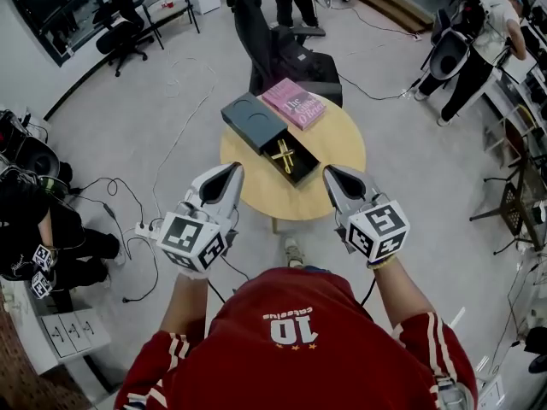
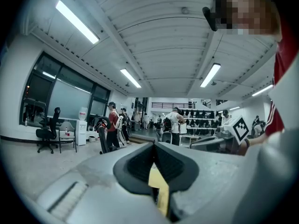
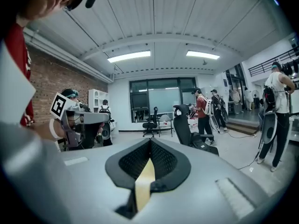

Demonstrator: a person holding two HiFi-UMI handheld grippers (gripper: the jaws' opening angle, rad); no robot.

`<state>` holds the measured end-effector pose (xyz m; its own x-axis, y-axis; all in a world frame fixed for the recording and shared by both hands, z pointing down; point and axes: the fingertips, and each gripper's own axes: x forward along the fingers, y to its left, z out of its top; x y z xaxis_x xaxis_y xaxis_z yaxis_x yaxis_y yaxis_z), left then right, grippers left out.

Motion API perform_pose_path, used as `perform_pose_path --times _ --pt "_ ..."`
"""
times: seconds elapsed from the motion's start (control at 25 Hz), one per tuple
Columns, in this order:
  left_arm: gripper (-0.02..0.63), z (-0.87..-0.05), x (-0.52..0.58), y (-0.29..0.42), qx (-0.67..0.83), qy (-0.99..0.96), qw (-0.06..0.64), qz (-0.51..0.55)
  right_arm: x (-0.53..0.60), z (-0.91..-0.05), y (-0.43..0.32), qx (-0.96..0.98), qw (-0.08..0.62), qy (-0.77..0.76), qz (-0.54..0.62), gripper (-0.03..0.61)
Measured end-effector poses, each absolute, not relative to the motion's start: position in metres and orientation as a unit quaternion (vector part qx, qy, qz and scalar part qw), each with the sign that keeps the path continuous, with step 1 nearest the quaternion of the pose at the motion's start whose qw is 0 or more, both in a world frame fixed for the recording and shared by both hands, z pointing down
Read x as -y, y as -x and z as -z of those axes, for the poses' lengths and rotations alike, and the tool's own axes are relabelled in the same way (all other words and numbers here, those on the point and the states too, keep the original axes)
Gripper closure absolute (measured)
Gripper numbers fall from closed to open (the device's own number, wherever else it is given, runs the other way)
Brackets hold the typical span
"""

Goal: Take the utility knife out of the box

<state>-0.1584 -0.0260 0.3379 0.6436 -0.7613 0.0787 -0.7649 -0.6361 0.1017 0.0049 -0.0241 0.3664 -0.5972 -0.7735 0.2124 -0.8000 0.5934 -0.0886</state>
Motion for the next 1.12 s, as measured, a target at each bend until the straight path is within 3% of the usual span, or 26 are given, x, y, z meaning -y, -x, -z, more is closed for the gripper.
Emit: perform_pose_path --times 1.12 --pt "0.611 -0.342 0.160 0.103 0.480 -0.875 0.046 -0.028 0.177 -0.386 -0.033 0.937 0.059 -0.335 -0.083 0.578"
